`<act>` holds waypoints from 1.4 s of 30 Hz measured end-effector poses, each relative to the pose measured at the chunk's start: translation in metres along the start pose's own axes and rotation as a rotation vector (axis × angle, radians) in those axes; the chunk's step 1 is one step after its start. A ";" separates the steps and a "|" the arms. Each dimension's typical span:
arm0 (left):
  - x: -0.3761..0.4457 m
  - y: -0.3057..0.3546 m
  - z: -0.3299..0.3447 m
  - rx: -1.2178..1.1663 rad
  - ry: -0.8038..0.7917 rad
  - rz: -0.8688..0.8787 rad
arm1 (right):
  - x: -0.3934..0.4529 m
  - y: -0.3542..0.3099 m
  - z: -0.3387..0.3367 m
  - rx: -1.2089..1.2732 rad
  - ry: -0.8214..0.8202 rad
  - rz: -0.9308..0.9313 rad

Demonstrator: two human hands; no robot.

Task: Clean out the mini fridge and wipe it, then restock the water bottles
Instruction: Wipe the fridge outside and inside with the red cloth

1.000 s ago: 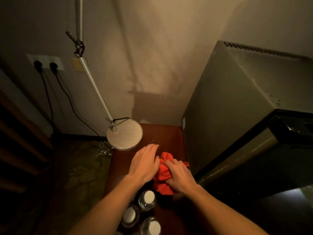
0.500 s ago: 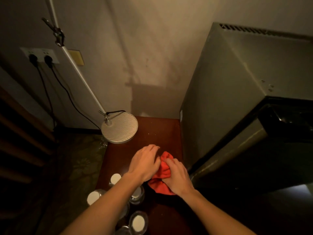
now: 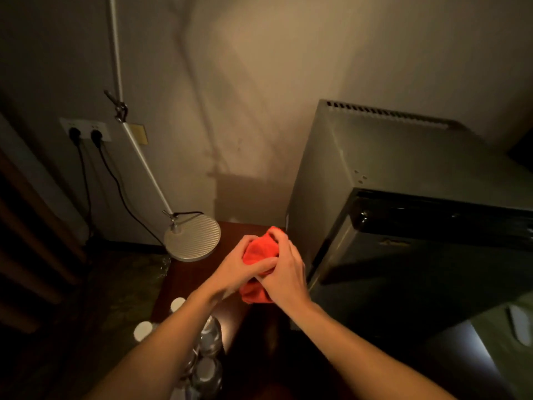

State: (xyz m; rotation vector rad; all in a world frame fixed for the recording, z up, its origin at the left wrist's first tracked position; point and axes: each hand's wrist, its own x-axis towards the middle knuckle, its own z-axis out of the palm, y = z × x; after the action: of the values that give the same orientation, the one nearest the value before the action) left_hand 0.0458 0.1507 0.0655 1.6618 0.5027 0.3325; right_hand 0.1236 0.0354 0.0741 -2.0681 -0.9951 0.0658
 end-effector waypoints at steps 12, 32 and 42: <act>-0.036 0.071 0.021 -0.340 0.126 0.183 | -0.056 -0.064 -0.123 -0.377 0.237 -0.323; -0.056 0.092 0.023 -0.517 0.244 0.120 | -0.014 -0.036 -0.203 -0.571 0.289 -0.274; -0.086 0.104 0.033 -0.555 0.204 0.153 | -0.031 -0.036 -0.209 -0.400 0.352 -0.368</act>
State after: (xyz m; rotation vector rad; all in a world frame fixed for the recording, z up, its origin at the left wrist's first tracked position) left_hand 0.0019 0.0689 0.1690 1.1324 0.3879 0.6931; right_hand 0.1561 -0.1095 0.2288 -2.1030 -1.2137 -0.7142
